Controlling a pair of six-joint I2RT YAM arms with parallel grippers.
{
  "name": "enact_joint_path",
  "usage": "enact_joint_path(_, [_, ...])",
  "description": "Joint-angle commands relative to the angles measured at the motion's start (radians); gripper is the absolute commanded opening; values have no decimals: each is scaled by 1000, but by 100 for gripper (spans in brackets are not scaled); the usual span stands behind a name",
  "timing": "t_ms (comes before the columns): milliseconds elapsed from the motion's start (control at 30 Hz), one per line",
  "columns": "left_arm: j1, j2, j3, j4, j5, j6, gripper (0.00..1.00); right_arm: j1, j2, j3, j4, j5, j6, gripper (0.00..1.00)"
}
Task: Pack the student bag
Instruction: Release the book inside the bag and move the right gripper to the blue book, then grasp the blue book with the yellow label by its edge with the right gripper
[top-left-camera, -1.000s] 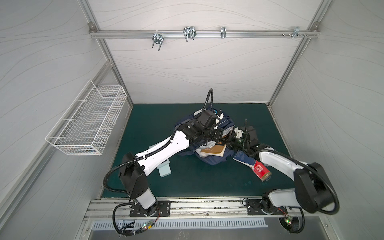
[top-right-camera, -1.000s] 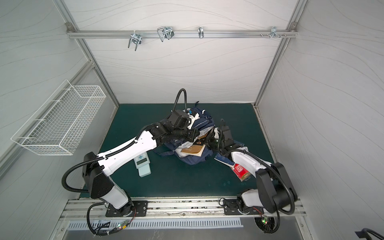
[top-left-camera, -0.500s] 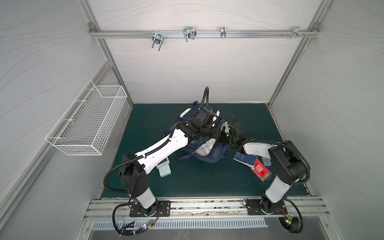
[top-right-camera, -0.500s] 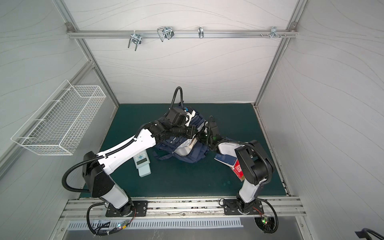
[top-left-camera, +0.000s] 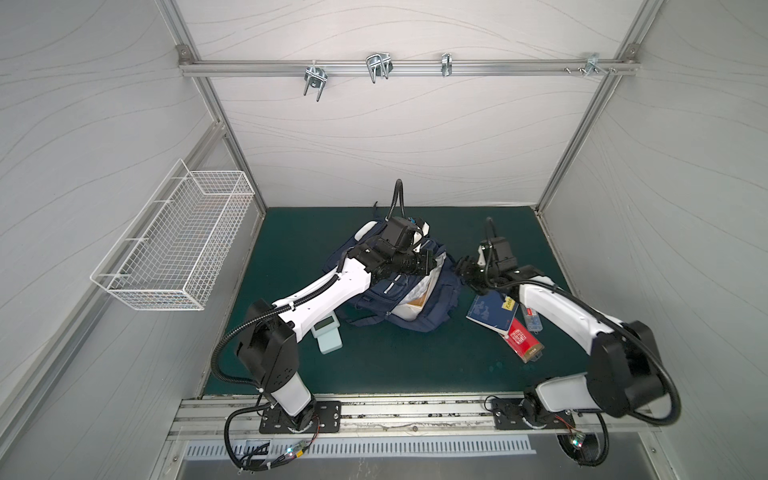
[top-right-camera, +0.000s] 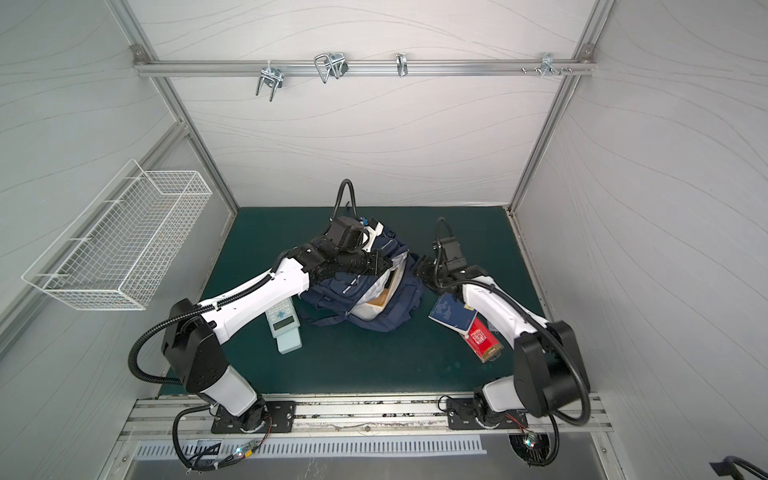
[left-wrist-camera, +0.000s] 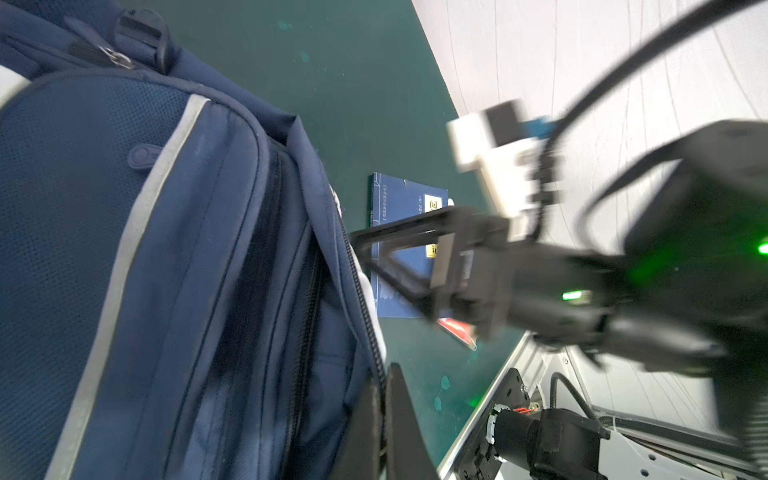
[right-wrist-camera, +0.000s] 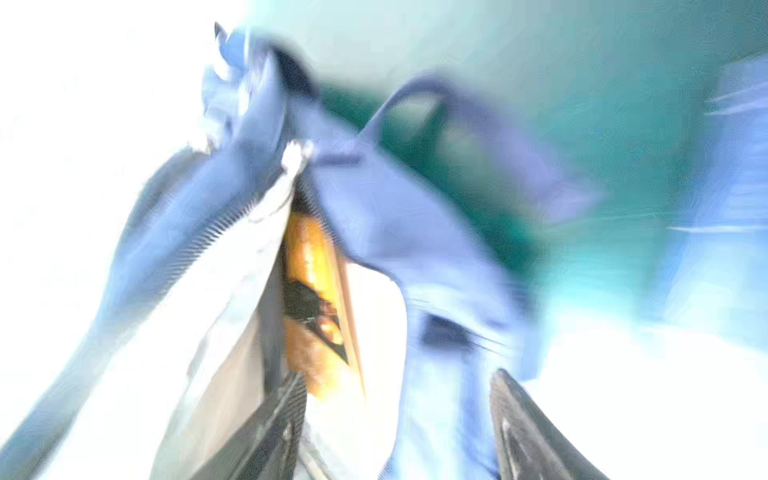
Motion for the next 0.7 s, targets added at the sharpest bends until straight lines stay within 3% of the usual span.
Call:
enact_joint_path(0, [-12, 17, 0, 130, 68, -10, 0, -79, -109, 0, -403, 99, -141, 73])
enact_joint_path(133, [-44, 28, -43, 126, 84, 1, 0, -281, -198, -46, -505, 12, -218, 75])
enact_joint_path(267, [-80, 45, -78, 99, 72, 19, 0, -456, -198, -89, -497, -82, -264, 75])
enact_joint_path(667, [-113, 57, -121, 93, 82, 2, 0, -565, -21, -168, -245, -154, -270, 75])
